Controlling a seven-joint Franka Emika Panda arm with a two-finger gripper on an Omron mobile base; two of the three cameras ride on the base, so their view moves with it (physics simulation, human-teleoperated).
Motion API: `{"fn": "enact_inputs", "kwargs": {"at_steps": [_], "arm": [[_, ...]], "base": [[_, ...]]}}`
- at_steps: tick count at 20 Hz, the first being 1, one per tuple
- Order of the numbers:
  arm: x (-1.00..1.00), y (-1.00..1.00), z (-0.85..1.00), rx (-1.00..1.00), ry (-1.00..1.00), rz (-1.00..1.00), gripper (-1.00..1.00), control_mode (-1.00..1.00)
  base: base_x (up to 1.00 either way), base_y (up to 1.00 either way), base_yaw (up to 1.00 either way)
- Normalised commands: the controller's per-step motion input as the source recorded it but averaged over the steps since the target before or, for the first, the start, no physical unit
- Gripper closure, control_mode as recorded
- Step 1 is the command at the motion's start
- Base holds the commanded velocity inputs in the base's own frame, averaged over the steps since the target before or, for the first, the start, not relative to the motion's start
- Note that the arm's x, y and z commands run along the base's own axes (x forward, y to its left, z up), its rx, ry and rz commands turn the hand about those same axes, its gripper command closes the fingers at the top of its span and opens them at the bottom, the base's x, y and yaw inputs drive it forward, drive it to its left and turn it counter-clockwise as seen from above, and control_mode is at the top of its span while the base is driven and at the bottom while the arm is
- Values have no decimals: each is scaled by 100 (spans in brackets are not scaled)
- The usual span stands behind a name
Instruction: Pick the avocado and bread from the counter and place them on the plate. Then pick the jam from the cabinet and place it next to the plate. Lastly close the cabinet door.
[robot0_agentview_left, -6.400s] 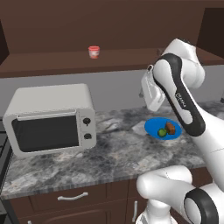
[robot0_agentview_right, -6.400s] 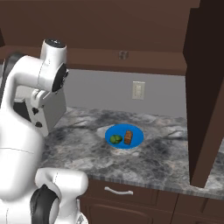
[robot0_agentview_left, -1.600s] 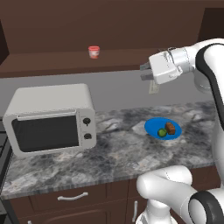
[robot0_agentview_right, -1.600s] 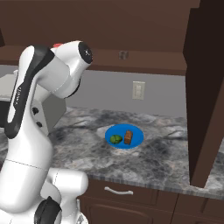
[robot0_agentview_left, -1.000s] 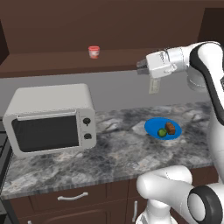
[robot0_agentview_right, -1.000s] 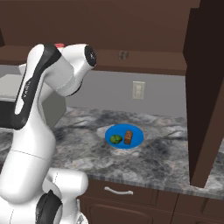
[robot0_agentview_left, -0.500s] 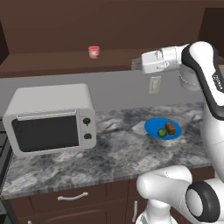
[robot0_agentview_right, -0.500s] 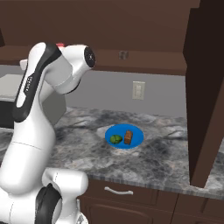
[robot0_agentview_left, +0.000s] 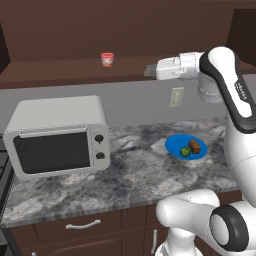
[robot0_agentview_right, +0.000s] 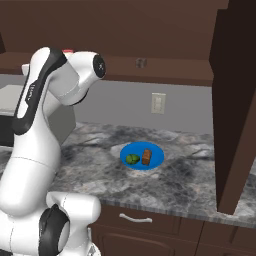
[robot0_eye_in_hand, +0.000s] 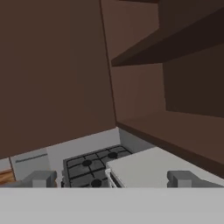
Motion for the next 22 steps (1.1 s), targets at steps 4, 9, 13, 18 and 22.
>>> {"fn": "enact_inputs", "kwargs": {"at_steps": [4, 9, 13, 18, 22], "arm": [[10, 0, 8, 0, 3, -6, -100, -100], [4, -2, 16, 0, 4, -5, -100, -100], [2, 0, 11, 0, 3, -5, -100, -100], [0, -2, 1, 0, 1, -5, -100, -100], [0, -3, 0, 0, 0, -1, -100, -100]], "base": [[0, 0, 0], [0, 0, 0], [0, 0, 0], [0, 0, 0], [0, 0, 0]]}}
